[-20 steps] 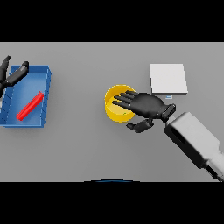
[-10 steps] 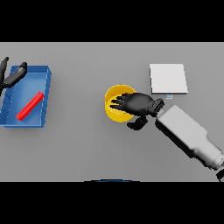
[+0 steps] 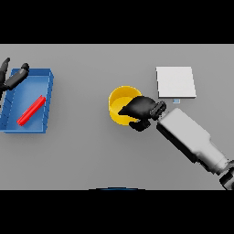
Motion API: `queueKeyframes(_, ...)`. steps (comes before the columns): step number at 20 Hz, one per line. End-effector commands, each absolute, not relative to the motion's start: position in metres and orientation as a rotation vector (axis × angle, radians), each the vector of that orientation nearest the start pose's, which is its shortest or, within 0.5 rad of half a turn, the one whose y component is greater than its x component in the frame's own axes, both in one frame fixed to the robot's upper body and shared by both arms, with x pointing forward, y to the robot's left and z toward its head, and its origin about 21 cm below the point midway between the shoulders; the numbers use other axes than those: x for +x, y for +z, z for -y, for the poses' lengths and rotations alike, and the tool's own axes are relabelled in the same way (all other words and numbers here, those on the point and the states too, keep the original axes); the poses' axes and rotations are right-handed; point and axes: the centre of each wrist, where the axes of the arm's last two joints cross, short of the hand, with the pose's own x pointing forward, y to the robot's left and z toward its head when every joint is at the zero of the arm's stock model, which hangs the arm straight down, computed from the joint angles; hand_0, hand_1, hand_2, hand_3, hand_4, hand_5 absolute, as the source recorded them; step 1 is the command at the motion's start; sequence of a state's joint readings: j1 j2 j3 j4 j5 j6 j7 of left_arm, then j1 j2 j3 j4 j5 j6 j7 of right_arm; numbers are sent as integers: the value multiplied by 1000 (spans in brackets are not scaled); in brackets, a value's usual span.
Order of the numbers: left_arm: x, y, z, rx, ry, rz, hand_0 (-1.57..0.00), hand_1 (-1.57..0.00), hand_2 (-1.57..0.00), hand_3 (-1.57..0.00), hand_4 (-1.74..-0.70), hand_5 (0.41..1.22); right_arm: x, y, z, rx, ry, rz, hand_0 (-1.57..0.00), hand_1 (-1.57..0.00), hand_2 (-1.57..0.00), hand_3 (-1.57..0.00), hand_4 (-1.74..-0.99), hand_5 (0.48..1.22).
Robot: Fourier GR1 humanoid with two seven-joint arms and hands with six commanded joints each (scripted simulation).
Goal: Pick up the red beaker and tilt it to pour out 1 green nut into yellow bowl. Pick up the yellow bowl and place it on the metallic measuring scale.
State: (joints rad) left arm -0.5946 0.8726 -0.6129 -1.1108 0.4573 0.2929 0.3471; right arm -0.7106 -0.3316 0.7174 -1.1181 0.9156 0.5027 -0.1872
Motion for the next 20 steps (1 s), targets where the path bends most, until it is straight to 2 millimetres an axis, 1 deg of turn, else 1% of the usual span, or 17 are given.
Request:
queueKeyframes(1,354,99,-341,577,-390,1136,1,1,1,1,-719,692,353,47,123,-361,2196,1148,-750,-693,-476,-351,-1454,999)
queueKeyframes(2,350,100,-343,585,-392,1139,1,1,1,1,-719,692,353,48,123,-337,2200,1158,-914,-869,-695,-456,-1512,1043)
queueKeyframes(3,349,100,-344,587,-398,1141,1,1,1,1,-719,693,353,48,124,-324,2211,1162,-1045,-1009,-870,-574,-1552,1079)
queueKeyframes(4,348,97,-342,584,-396,1139,1,1,1,1,-722,696,354,47,126,-311,2210,1175,-1150,-1121,-1010,-716,-1586,1107)
queueKeyframes(5,349,101,-342,584,-390,1141,1,1,1,1,-724,696,355,48,126,-305,2203,1184,-1235,-1211,-1122,-834,-1614,1130)
queueKeyframes(7,350,101,-341,586,-400,1142,1,1,1,1,-725,698,354,49,126,-316,2211,1189,-1356,-1341,-1192,-1041,-1660,1163)
queueKeyframes(8,349,102,-340,583,-399,1143,1,1,1,1,-725,694,354,51,129,-318,2220,1187,-1399,-1387,-1222,-1117,-1676,1174)
queueKeyframes(9,350,103,-340,588,-404,1135,1,1,1,1,-722,695,355,50,127,-327,2214,1195,-1433,-1424,-1240,-1183,-1689,1184)
queueKeyframes(11,350,100,-343,583,-404,1138,1,1,1,1,-719,696,354,51,131,-337,2196,1224,-1483,-1477,-1293,-1233,-1708,1197)
queueKeyframes(12,352,101,-341,579,-402,1142,1,1,1,1,-719,695,354,51,130,-344,2184,1220,-1500,-1496,-1309,-1254,-1714,1202)
queueKeyframes(13,352,97,-340,578,-405,1141,1,1,1,1,-717,693,353,52,130,-337,2176,1226,-1515,-1511,-1314,-1285,-1720,1206)
queueKeyframes(14,352,99,-339,579,-403,1143,1,1,1,1,-716,694,357,58,133,-335,2170,1238,-1526,-1523,-1319,-1311,-1724,1209)
queueKeyframes(15,351,98,-343,582,-403,1141,1,1,1,1,-717,695,357,60,135,-347,2157,1236,-1535,-1532,-1327,-1323,-1727,1211)
queueKeyframes(16,352,99,-344,582,-399,1131,1,1,1,1,-717,696,358,66,137,-347,2148,1241,-1542,-1540,-1331,-1340,-1730,1213)
queueKeyframes(18,348,97,-343,582,-399,1134,1,1,1,1,-723,694,356,77,140,-343,2125,1246,-1553,-1551,-1344,-1317,-1734,1216)
queueKeyframes(19,350,98,-340,575,-400,1129,1,1,1,1,-724,693,355,83,138,-354,2111,1250,-1556,-1555,-1389,-1284,-1735,1217)
queueKeyframes(20,351,97,-336,577,-406,1126,1,1,1,1,-724,693,358,93,144,-370,2106,1260,-1559,-1558,-1414,-1252,-1737,1218)
